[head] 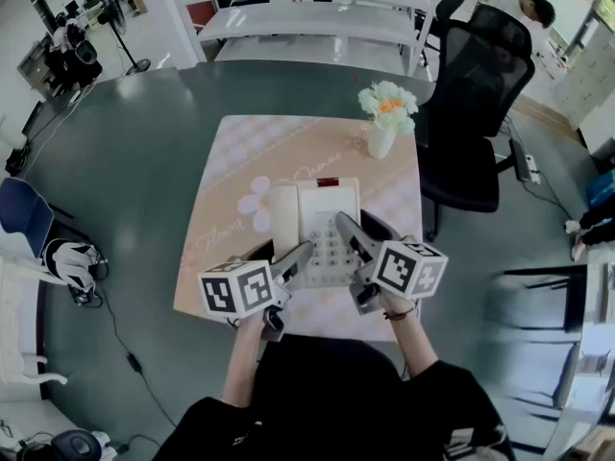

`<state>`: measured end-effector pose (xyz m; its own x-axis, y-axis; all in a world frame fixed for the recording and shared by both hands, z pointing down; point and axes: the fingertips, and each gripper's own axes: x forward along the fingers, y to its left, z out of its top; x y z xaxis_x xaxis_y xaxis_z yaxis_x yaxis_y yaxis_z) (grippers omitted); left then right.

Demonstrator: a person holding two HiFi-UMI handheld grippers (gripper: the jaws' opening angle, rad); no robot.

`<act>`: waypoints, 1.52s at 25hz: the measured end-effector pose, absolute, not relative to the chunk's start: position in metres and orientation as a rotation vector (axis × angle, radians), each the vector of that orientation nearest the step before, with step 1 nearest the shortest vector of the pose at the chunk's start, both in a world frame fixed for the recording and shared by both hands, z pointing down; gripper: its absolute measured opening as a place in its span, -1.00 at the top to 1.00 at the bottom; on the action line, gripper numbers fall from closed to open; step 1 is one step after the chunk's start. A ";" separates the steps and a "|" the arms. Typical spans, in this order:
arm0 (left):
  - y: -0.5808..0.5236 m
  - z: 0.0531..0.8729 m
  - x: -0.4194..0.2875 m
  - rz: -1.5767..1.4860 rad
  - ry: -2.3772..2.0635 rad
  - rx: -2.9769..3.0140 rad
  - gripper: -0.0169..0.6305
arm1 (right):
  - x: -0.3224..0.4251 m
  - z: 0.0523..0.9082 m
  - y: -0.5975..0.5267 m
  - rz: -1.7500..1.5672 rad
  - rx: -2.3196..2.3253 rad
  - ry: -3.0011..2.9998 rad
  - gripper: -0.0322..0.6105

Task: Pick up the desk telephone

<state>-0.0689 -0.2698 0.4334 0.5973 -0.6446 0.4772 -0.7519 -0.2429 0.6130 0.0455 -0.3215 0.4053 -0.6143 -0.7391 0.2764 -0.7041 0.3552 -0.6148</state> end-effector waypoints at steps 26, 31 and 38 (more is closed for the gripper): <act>-0.249 0.401 -0.062 0.139 -1.114 2.026 -0.05 | 0.053 0.368 -0.296 -1.000 -1.329 2.542 0.29; -0.247 0.401 -0.062 0.139 -1.120 2.027 -0.05 | 0.053 0.368 -0.294 -1.005 -1.320 2.545 0.29; -0.245 0.402 -0.063 0.153 -1.140 2.022 -0.05 | 0.053 0.371 -0.293 -1.021 -1.304 2.550 0.29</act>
